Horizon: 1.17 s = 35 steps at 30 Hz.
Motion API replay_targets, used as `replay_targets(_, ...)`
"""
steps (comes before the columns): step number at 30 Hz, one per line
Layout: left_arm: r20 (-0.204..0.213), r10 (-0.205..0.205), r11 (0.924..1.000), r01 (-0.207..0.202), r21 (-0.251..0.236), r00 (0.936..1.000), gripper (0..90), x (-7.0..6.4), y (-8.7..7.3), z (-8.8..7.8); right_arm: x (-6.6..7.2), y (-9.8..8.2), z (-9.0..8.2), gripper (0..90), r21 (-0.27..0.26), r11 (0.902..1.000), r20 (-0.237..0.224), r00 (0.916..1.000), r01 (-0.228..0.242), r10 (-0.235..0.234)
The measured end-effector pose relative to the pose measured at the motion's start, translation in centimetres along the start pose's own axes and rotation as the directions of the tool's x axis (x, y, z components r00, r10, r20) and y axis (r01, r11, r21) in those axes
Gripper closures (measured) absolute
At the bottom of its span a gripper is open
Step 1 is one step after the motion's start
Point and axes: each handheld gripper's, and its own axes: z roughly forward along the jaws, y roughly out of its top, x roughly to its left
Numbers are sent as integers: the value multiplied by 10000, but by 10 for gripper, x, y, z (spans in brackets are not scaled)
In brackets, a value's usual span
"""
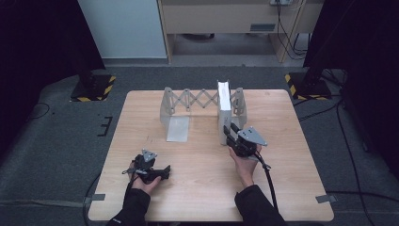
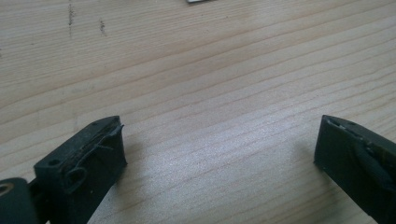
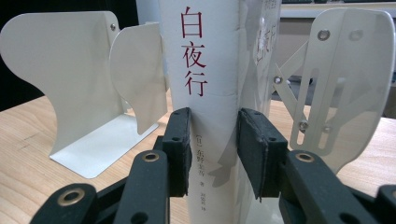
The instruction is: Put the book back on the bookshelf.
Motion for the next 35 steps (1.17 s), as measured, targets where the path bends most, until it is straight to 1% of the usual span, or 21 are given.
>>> replay_targets(3, 2, -1, 10000, 1, -2, 10000, 9, 0, 0, 0, 0, 1, 2, 644, 23, 10000, 38, 10000, 63, -63)
replay_targets(8, 1, -2, 10000, 2, -3, 10000, 9, 0, 0, 0, -1, 2, 2, 613, 104, 9999, 59, 10000, -22, 22)
replay_targets(11, 3, -2, 10000, 2, -1, 10000, 9, 0, 0, 0, -7, 7, -4, 526, 0, 9994, -108, 9994, -341, 341)
replay_targets(12, 1, -4, 10000, 4, -4, 10000, 9, 0, 0, 0, -8, 9, -7, 488, 75, 9992, -234, 9990, -388, 389)
replay_targets(14, 1, 2, 10000, -2, -1, 10000, 9, 0, 0, 0, -12, 14, -13, 437, 488, 9987, -409, 9990, -137, 158)
replay_targets(15, 1, 1, 10000, -1, -2, 10000, 9, 0, 0, 0, -14, 15, -16, 415, 678, 9976, -472, 9987, -165, 197)
replay_targets(16, 1, 1, 10000, -1, -2, 10000, 9, 0, 0, 0, -14, 15, -16, 415, 678, 9976, -472, 9987, -165, 197)
replay_targets(17, 2, -3, 10000, 3, -2, 10000, 9, 0, 0, 0, -21, 18, -24, 383, 1066, 9940, -606, 9977, -247, 313)
replay_targets(19, 9, -2, 10000, 2, -4, 10000, 9, 0, 0, 0, -25, 20, -29, 368, 1114, 9936, -666, 9974, -184, 259)
replay_targets(20, 19, 4, 10000, -4, -1, 10000, 8, 0, 0, 0, -32, 22, -41, 336, 1429, 9897, -823, 9965, -17, 136)
replay_targets(22, 19, 8, 10000, -8, -2, 10000, 8, 0, 0, 0, -35, 22, -45, 316, 1541, 9880, -936, 9954, -52, 199)
replay_targets(23, 26, 13, 10000, -13, 1, 10000, 7, 0, 0, 0, -42, 19, -57, 298, 1984, 9801, -1103, 9938, 110, 112)
replay_targets(25, 32, 16, 10000, -16, 2, 10000, 7, 0, 0, 0, -45, 17, -61, 298, 2099, 9775, -1103, 9939, 199, 35)
replay_targets(26, 35, 21, 10000, -21, 2, 10000, 7, 0, 0, 0, -49, 13, -67, 297, 2217, 9749, -1070, 9943, 196, 43)
replay_targets(28, 35, 22, 10000, -22, 4, 10000, 7, 0, 0, 0, -59, 4, -78, 288, 2510, 9680, -1021, 9945, 30, 234)
replay_targets(30, 38, 25, 10000, -25, 4, 10000, 7, 0, 0, 0, -66, -4, -84, 274, 2761, 9611, -855, 9961, 21, 224)
replay_targets(31, 41, 28, 10000, -28, 5, 10000, 7, 0, 0, 0, -70, -9, -88, 269, 3073, 9516, -741, 9970, 35, 202)
replay_targets(32, 48, 35, 10000, -35, 6, 10000, 6, 0, 0, 0, -73, -13, -89, 258, 3306, 9438, -754, 9969, 20, 243)
replay_targets(33, 55, 44, 10000, -44, 7, 10000, 6, 0, 0, 0, -81, -22, -92, 239, 3764, 9264, -789, 9967, 128, 183)
replay_targets(34, 55, 45, 10000, -45, 10, 10000, 7, 0, 0, 0, -84, -26, -94, 244, 3921, 9195, -808, 9967, 260, 63)
replay_targets(35, 55, 45, 10000, -45, 10, 10000, 7, 0, 0, 0, -87, -29, -97, 241, 4005, 9158, -805, 9967, 294, 32)
